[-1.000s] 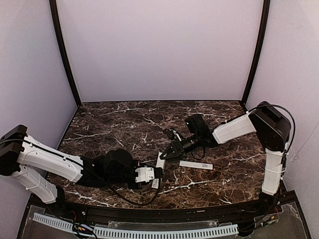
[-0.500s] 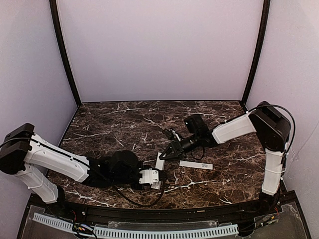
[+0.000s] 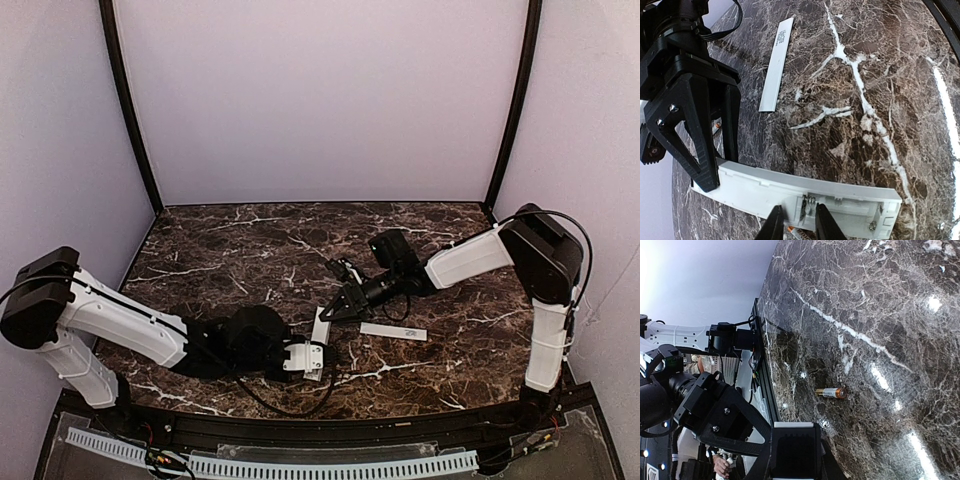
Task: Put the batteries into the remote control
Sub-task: Adjust the remote control without the battery cover at the battery compartment.
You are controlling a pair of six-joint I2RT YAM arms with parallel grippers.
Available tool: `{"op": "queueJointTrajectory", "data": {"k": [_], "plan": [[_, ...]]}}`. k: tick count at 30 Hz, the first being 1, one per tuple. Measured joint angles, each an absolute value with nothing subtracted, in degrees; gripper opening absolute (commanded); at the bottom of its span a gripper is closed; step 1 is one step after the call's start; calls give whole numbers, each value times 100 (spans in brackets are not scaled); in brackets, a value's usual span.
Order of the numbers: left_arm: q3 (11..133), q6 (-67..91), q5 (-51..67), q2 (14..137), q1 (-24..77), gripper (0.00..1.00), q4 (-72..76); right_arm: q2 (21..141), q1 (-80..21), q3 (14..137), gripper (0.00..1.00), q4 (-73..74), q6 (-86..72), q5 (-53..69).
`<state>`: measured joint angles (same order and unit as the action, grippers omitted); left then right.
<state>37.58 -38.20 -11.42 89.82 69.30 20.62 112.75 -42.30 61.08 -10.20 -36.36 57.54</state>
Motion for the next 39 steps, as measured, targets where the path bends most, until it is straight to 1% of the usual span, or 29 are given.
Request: {"op": "queueJointTrajectory", "data": {"k": [18, 25, 31, 35, 39], "plan": [[3791, -4165, -1450, 9159, 6969, 6, 2191, 11277, -4235, 6108, 0, -1000, -3559, 5616], [3811, -4136, -1457, 9238, 6969, 5, 2268, 11297, -4233, 6108, 0, -1002, -3564, 5559], [3806, -3804, -1431, 9059, 6958, 11, 2290, 11297, -4206, 6108, 0, -1055, -3603, 5675], [3800, -3306, -1437, 8482, 6893, 21, 2309, 11297, -4156, 6104, 0, -1074, -3614, 5745], [3802, -2499, -1466, 7776, 6692, 39, 2161, 11292, -4058, 6066, 0, -1120, -3612, 5741]]}}
